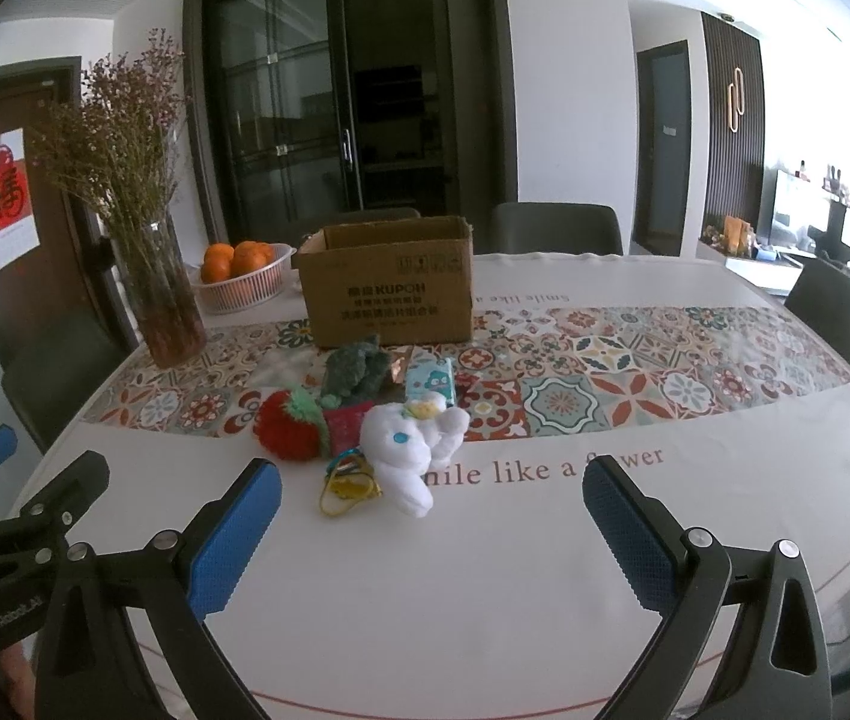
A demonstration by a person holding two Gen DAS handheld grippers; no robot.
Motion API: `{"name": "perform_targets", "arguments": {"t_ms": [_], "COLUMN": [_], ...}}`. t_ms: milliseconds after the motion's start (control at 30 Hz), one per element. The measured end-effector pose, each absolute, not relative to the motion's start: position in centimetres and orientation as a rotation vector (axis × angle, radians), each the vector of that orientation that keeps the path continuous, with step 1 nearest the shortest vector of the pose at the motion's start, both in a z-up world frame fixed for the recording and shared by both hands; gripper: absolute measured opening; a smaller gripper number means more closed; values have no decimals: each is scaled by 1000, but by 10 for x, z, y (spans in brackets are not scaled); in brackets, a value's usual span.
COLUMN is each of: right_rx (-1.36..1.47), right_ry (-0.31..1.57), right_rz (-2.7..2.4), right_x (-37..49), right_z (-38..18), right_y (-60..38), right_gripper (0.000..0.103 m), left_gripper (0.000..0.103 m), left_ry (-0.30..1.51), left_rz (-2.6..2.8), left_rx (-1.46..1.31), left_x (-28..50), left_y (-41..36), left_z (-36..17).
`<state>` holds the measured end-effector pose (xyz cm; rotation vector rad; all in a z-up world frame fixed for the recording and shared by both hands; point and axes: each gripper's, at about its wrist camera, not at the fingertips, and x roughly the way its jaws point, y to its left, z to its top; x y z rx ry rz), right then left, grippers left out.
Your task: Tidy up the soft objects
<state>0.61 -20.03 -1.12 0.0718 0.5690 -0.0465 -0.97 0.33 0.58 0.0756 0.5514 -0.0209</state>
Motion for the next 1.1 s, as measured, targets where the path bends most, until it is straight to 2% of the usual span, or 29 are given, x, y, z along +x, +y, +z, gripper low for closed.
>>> {"name": "perform_targets", "arguments": {"t_ms": [1100], "right_rx": [64], "right_ry": [553], "right_rz": [-49], "right_x": [5], "right_z": [-5], "right_y": [-201], "right_gripper": [102], "left_gripper": [103], "left_ry": [552], "left_rz": [-23], "left_rx": [75], "left_x": [-11], "left_y": [2], "left_z": [5]}}
